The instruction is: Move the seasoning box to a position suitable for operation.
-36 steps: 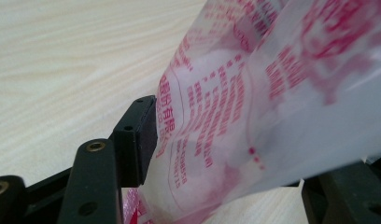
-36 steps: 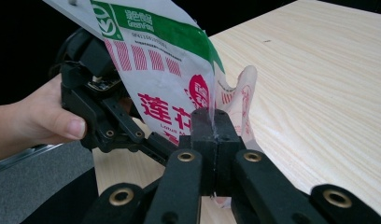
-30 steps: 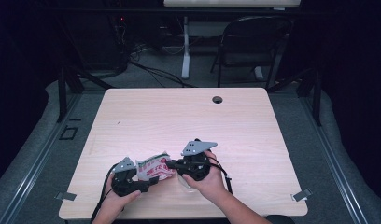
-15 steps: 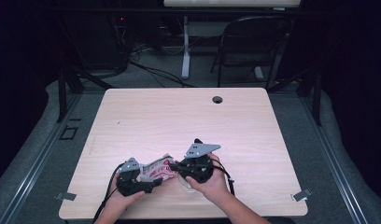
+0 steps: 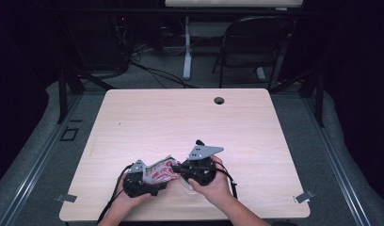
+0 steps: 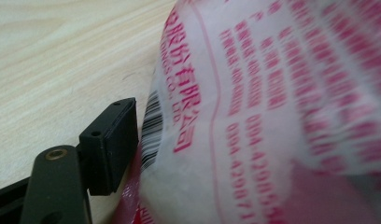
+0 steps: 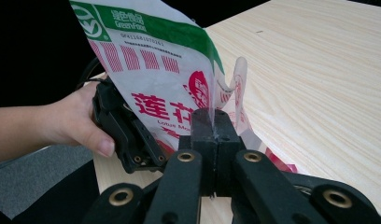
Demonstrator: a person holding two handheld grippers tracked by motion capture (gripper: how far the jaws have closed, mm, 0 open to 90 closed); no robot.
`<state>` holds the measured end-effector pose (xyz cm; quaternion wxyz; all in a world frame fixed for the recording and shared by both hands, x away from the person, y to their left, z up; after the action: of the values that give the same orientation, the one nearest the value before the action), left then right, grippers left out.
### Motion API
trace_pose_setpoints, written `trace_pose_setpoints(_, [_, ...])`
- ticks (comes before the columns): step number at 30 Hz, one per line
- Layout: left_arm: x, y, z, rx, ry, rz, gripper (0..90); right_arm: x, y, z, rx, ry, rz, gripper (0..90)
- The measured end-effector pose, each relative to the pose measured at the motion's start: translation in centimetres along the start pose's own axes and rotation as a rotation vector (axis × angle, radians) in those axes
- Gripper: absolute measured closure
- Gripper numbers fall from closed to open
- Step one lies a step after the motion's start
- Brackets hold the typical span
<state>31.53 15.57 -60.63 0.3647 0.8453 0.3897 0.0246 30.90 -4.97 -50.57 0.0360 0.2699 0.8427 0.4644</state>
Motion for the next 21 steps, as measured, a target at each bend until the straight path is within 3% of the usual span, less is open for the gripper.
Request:
trace_pose_setpoints(7, [-0.04,-0.11,0.20,-0.018,0.040,0.037,29.2,-0.04,0.07,0.09,-0.002,0.004,0.009,90.0])
trace_pose_setpoints(21, [-0.18,-0.12,0.20,-0.021,0.086,0.050,44.7,-0.20,0.06,0.07,-0.006,0.001,0.016,90.0])
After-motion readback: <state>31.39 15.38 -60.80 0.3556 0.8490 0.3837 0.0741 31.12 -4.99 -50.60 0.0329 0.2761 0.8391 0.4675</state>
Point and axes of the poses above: each handheld gripper's, and its own axes: z roughly forward along the jaws, y roughly out of its top, x roughly to its left, the point moved 3 cm from there along z, roughly forward along the jaws, and after that the axes turned 7 degrees about x, right-handed, at the moved point
